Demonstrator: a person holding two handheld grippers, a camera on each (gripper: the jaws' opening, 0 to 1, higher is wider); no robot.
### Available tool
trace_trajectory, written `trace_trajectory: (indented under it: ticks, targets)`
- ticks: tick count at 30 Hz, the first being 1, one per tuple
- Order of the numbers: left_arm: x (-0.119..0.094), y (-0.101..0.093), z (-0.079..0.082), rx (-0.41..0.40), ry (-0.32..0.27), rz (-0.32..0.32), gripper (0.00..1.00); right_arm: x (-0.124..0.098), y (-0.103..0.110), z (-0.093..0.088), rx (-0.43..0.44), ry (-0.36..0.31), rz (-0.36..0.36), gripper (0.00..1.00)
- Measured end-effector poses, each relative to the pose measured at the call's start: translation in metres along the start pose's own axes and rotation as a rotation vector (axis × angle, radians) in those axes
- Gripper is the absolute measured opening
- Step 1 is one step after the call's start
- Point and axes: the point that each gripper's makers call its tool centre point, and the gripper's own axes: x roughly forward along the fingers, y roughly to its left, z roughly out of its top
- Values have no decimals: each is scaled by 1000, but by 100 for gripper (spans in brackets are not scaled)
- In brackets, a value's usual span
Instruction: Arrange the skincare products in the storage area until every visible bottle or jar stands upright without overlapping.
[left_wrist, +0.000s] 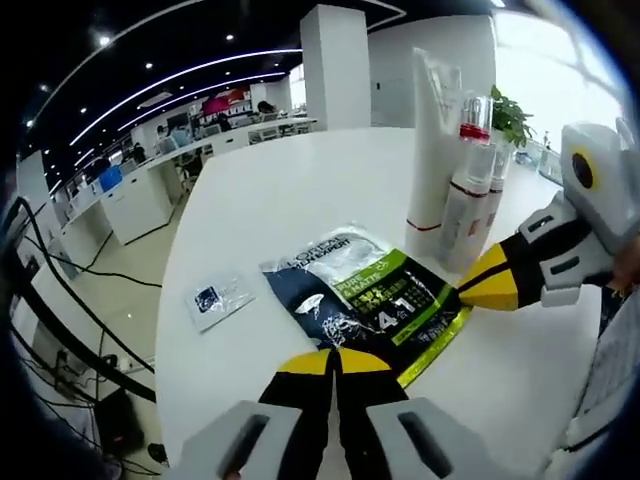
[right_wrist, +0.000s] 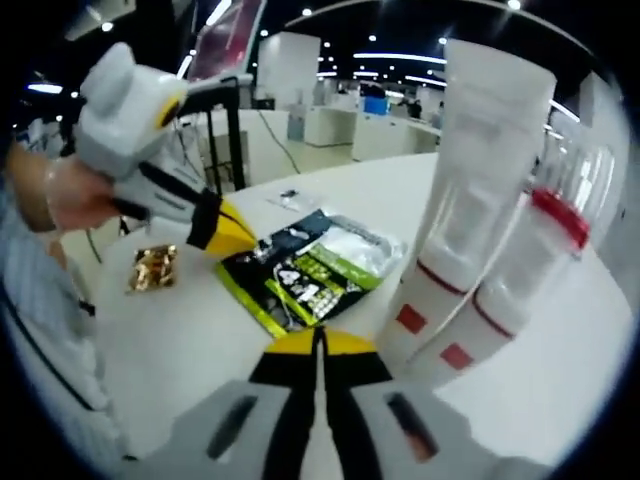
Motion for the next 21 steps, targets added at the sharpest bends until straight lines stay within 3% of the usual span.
trace_trajectory:
  ticks: [6, 9, 14, 21]
  targets:
    - [-6, 2, -2, -27, -2, 8, 2, -4, 12, -8, 0, 32, 49, 4]
    - [-11, 5, -4, -44, -7, 9, 2, -9, 9, -10, -27, 25, 32, 4]
    - [-16, 5, -7, -78, -20, 10, 3, -12, -1, 0, -19, -15, -2, 7]
    - [-12, -4, -13, -64, 1, -5, 3, 0, 10, 2, -68, -7, 52, 7]
